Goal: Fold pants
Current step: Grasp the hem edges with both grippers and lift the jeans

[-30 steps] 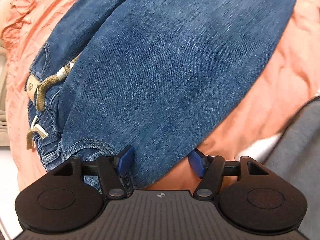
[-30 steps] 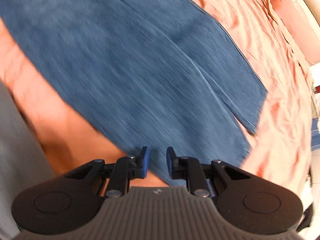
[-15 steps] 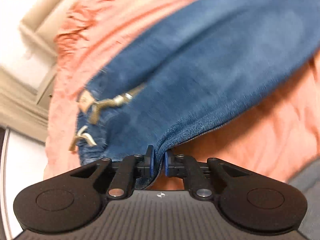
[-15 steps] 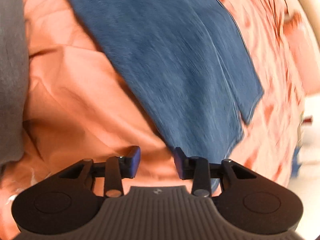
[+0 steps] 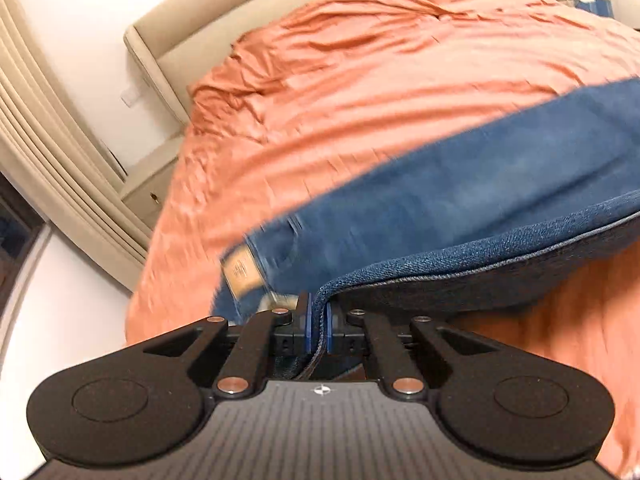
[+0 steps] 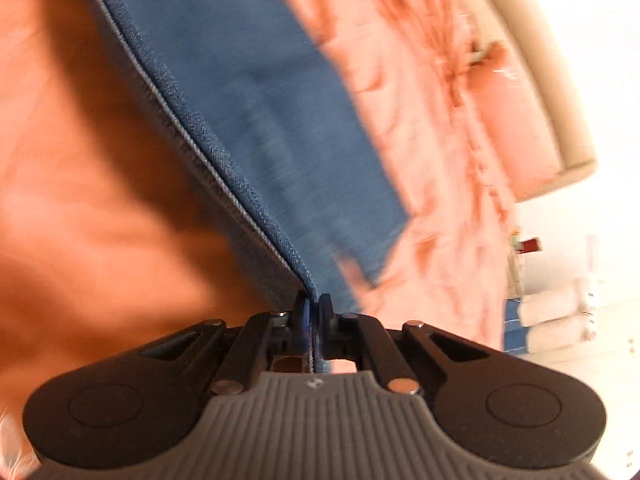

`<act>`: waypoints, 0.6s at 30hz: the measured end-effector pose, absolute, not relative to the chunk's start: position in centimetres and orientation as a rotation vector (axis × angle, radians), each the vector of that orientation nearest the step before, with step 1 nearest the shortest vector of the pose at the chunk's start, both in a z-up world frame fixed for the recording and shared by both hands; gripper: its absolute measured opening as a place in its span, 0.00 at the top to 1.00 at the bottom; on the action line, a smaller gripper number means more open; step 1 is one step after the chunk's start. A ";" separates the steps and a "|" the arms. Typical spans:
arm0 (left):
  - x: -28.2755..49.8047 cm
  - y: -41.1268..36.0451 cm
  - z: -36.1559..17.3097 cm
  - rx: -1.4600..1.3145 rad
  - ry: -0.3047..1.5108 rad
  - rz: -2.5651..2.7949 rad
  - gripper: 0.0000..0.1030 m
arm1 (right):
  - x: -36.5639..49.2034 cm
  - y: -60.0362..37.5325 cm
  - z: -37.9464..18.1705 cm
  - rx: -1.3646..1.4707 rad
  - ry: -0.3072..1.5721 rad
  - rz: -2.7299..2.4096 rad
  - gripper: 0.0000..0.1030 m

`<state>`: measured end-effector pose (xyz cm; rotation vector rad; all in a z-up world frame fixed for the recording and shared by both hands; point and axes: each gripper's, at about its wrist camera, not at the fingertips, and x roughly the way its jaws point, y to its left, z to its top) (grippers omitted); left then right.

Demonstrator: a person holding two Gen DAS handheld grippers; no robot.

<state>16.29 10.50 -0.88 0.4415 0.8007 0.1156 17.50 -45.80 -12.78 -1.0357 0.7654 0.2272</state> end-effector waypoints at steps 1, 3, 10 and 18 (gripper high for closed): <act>17.4 10.5 -0.4 0.437 0.796 0.128 0.94 | 18.7 -45.6 -12.1 -1.022 0.758 0.206 1.00; 19.8 10.4 0.4 0.438 0.795 0.161 0.93 | 21.4 -45.1 -11.0 -1.000 0.746 0.171 1.00; 29.2 11.2 -0.4 0.418 0.846 0.222 0.93 | 31.7 -43.4 -10.2 -0.975 0.737 0.076 1.00; 37.9 11.5 -7.9 0.455 0.952 0.210 0.92 | 44.0 -41.8 -15.6 -0.861 0.848 0.057 1.00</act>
